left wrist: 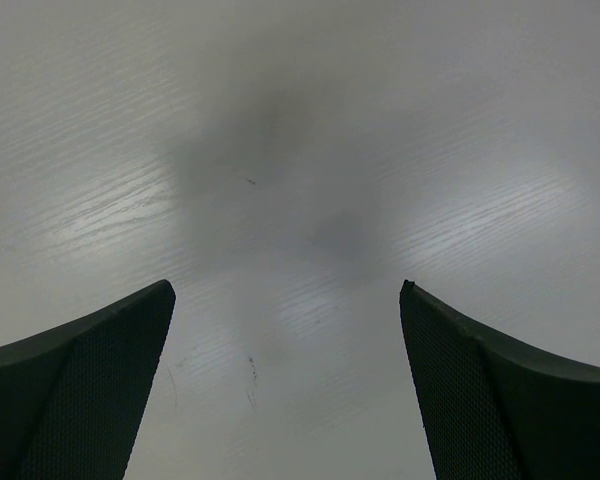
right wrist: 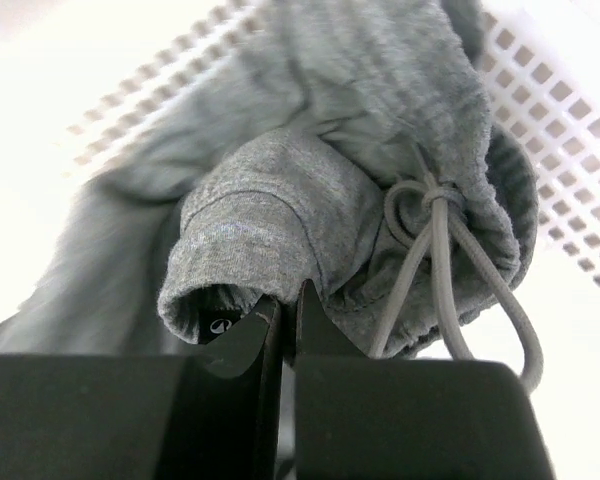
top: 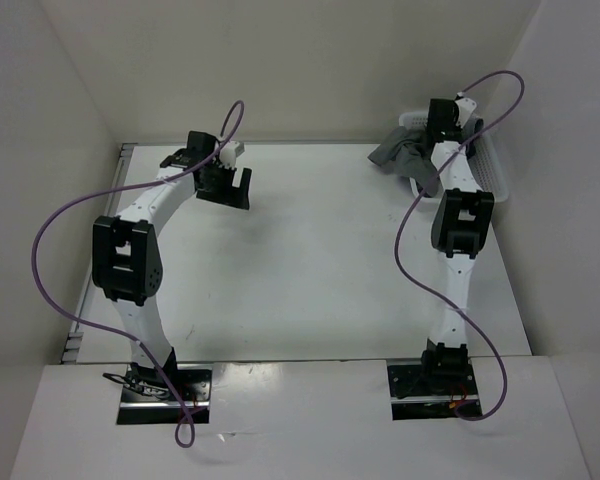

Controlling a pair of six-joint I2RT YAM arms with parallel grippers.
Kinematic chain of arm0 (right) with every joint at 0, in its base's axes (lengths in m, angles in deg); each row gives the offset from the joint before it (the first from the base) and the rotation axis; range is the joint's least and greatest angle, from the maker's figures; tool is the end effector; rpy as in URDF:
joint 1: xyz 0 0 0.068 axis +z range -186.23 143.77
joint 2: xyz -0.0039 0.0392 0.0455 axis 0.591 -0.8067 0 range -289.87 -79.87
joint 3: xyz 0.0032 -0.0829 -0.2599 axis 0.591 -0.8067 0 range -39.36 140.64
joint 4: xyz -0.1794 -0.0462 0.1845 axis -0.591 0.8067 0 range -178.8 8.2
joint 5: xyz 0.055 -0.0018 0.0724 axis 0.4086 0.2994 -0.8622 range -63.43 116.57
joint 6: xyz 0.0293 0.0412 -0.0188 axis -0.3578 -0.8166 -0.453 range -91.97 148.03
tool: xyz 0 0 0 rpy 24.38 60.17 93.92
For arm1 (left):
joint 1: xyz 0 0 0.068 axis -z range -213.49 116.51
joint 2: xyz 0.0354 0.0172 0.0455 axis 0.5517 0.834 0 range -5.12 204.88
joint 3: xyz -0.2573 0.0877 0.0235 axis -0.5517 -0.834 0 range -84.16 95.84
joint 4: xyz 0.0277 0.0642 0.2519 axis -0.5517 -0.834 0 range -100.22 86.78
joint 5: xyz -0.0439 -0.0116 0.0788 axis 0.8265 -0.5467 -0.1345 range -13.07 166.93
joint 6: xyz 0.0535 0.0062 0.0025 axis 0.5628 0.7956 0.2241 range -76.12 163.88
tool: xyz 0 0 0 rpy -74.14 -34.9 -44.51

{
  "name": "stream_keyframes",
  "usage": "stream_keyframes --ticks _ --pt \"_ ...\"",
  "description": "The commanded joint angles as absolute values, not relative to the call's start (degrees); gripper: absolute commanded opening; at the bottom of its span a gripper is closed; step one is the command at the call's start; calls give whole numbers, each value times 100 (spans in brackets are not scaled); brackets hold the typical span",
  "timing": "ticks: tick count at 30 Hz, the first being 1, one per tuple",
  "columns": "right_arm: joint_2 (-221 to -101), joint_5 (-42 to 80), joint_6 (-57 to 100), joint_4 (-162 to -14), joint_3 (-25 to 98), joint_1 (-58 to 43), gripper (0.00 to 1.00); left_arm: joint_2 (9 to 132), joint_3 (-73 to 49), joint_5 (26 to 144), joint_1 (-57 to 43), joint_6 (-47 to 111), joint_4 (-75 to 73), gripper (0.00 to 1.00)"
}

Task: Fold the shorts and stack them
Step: Grab the shorts from the pile, then move the shorts to the center of the board

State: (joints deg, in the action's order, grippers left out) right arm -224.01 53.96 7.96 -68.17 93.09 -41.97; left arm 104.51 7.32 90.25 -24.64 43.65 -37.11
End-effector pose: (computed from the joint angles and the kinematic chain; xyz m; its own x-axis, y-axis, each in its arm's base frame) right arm 0.5708 -0.0739 0.2208 -0.3363 0.3402 -0.8782 0.6294 0.7748 0.0591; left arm 0.4207 -0.0737 0.2573 -0.7802 0.1174 -0.6144 0.2865 0.9402 -0.1841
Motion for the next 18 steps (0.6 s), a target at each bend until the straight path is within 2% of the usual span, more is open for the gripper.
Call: stream_keyframes --ticks 1,9,18 --pt "-21453 5398 632 -6814 9152 -3764 0 10045 584 9099 -2434 4388 -3461 100" --pt "-20654 6057 509 -6814 9081 -3290 0 9439 206 9336 -2434 4388 -3399 100" --pt "-19168 6541 1315 -7824 8606 -2604 0 8937 206 9529 -2434 4388 -3285 100"
